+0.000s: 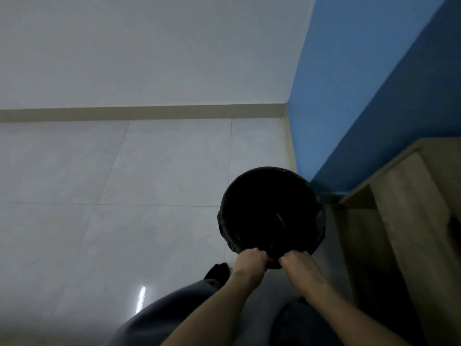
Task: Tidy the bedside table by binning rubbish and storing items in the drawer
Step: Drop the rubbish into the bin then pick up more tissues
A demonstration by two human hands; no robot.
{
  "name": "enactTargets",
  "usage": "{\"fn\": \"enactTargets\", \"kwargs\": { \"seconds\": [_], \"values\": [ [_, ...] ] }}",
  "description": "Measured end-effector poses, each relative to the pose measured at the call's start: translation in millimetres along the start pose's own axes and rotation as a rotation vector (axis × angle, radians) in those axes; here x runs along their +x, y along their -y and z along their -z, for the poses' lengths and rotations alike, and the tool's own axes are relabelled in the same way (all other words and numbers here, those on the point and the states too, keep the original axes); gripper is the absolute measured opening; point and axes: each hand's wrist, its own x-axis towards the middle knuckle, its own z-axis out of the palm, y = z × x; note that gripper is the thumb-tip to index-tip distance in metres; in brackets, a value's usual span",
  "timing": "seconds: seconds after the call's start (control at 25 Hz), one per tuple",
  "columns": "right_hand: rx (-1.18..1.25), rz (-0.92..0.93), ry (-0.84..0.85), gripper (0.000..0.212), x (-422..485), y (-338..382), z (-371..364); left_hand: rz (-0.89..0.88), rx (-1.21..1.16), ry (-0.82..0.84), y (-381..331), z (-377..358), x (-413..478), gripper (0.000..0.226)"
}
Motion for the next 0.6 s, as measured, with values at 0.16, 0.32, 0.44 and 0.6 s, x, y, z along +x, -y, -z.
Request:
{"fn": "enactTargets", "kwargs": {
  "seconds": [0.16,0.32,0.44,0.6],
  "values": [
    [0.03,-0.058,0.181,0.032,-49,-8,-26,-0.065,0.041,0.127,-41,-35,-29,0.031],
    [0.122,-0.112,0.245,0.033,-81,-11,-31,-0.121,0.088,0.188,-69,-55,-44,0.031],
    [0.153,-0.15,0.223,0.031,-93,-13,-24,-0.182,0.053,0.211,-77,-53,-44,0.031],
    [0.4,-0.299,-0.034,0.027,-107,-36,2,-0.23,-0.207,-0.033,-111,-6,-35,0.022]
  ]
}}
